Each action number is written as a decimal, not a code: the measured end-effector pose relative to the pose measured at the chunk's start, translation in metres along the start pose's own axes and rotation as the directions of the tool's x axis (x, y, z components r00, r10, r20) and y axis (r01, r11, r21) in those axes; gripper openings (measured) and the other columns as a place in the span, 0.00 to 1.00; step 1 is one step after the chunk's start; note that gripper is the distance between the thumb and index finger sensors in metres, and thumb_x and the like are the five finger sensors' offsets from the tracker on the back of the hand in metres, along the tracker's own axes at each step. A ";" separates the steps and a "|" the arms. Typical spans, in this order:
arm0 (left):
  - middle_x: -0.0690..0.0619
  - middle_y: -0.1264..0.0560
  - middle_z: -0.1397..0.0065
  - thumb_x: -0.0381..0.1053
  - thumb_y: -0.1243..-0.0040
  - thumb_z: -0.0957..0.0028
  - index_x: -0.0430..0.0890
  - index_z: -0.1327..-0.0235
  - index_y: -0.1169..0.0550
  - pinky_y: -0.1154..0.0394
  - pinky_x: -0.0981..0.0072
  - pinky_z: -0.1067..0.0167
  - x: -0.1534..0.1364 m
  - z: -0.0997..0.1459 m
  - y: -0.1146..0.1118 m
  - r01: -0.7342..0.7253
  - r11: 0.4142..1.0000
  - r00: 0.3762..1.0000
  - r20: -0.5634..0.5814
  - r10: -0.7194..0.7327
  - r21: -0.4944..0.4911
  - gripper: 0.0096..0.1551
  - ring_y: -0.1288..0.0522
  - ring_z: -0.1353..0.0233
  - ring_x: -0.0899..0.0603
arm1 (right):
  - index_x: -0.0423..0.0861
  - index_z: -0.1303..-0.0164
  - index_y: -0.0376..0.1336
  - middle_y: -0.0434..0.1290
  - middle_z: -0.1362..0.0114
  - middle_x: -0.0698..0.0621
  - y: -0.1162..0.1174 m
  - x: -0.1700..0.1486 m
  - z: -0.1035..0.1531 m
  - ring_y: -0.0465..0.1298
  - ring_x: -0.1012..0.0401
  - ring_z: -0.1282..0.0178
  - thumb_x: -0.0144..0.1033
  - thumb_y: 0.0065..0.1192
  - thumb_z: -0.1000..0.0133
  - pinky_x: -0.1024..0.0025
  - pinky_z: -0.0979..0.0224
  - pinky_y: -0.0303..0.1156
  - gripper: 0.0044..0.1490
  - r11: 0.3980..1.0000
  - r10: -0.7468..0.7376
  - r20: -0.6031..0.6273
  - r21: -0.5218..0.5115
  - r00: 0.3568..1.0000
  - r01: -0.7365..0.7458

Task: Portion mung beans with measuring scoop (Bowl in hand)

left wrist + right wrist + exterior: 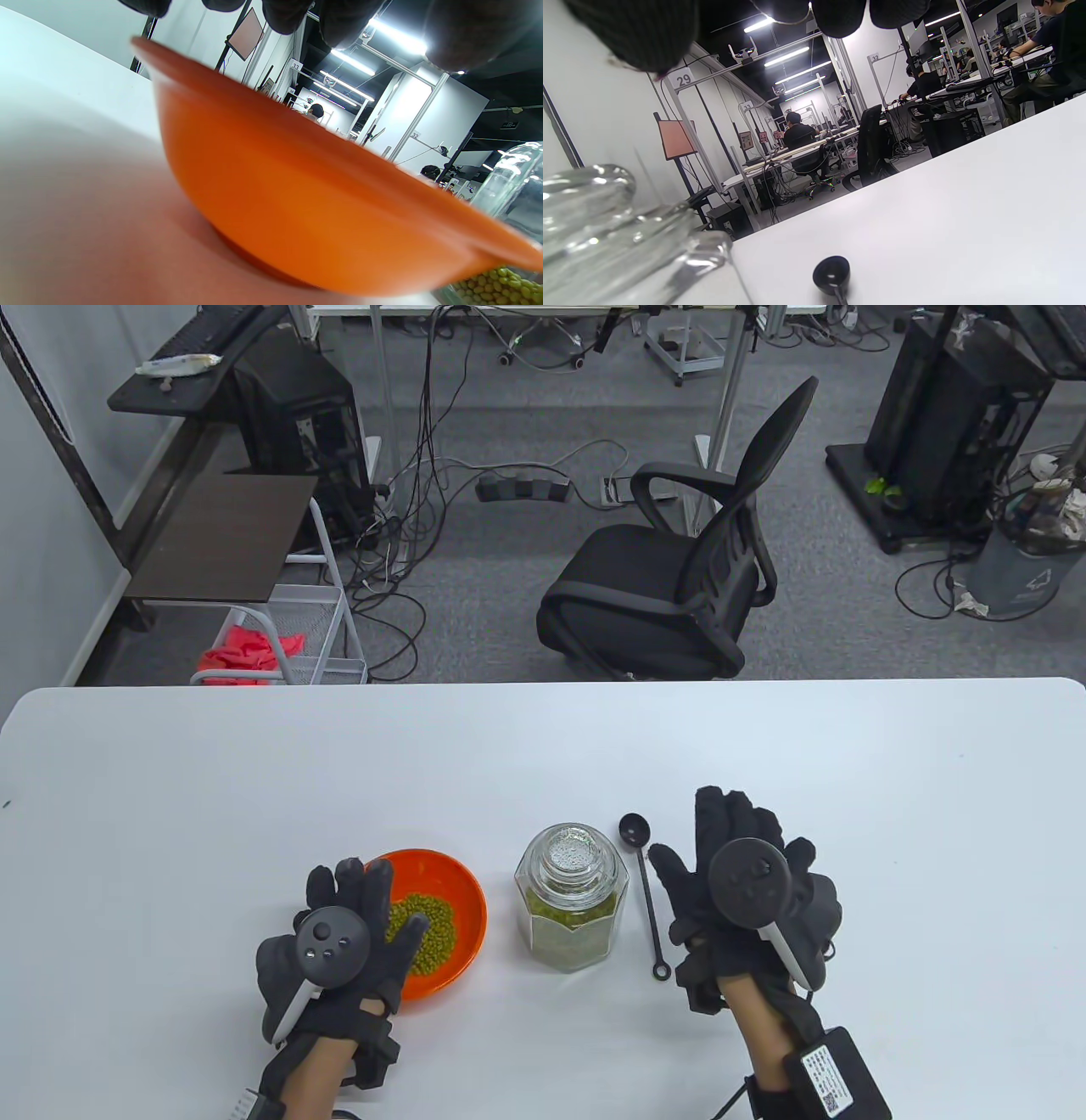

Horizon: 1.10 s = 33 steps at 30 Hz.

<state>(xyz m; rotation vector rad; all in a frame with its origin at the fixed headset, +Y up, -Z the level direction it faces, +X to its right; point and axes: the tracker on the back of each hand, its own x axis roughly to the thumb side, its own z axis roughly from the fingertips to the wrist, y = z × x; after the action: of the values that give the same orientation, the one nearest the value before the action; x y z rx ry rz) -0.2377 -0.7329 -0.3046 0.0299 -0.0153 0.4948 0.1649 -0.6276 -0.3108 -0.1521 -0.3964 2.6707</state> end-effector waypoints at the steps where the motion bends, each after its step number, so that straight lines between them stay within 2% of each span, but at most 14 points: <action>1: 0.47 0.56 0.17 0.73 0.51 0.46 0.56 0.16 0.48 0.50 0.22 0.28 0.000 0.000 0.000 -0.002 1.000 1.000 0.000 0.002 0.000 0.48 0.59 0.15 0.26 | 0.46 0.21 0.54 0.56 0.18 0.38 0.002 -0.003 0.001 0.56 0.35 0.18 0.56 0.69 0.52 0.19 0.28 0.40 0.52 1.000 0.006 -0.002 0.001 1.000 -0.006; 19: 0.47 0.56 0.17 0.73 0.51 0.46 0.56 0.16 0.48 0.50 0.22 0.28 -0.001 -0.001 0.000 0.008 1.000 1.000 -0.012 -0.008 -0.004 0.48 0.59 0.15 0.25 | 0.45 0.23 0.55 0.58 0.19 0.38 0.043 -0.038 0.020 0.58 0.36 0.19 0.56 0.69 0.53 0.20 0.29 0.42 0.51 1.000 0.004 -0.030 0.008 1.000 -0.004; 27: 0.47 0.56 0.17 0.73 0.51 0.46 0.56 0.17 0.48 0.50 0.22 0.28 -0.001 -0.001 0.001 0.014 1.000 1.000 -0.018 -0.014 -0.004 0.48 0.59 0.15 0.25 | 0.45 0.23 0.55 0.58 0.19 0.38 0.061 -0.047 0.026 0.58 0.35 0.19 0.56 0.69 0.53 0.20 0.29 0.42 0.51 0.997 0.050 -0.031 0.067 0.998 -0.048; 33: 0.47 0.56 0.17 0.73 0.51 0.46 0.56 0.16 0.48 0.50 0.22 0.28 -0.002 -0.001 0.002 0.017 1.000 1.000 -0.020 -0.017 -0.003 0.48 0.59 0.15 0.25 | 0.45 0.23 0.55 0.58 0.19 0.38 0.064 -0.048 0.026 0.58 0.36 0.19 0.56 0.69 0.53 0.20 0.29 0.42 0.51 0.994 0.057 -0.035 0.090 0.998 -0.053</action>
<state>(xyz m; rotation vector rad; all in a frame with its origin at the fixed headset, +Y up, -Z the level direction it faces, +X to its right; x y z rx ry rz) -0.2401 -0.7323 -0.3055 0.0226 0.0039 0.4782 0.1778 -0.7107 -0.3032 -0.1888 -0.2638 2.7294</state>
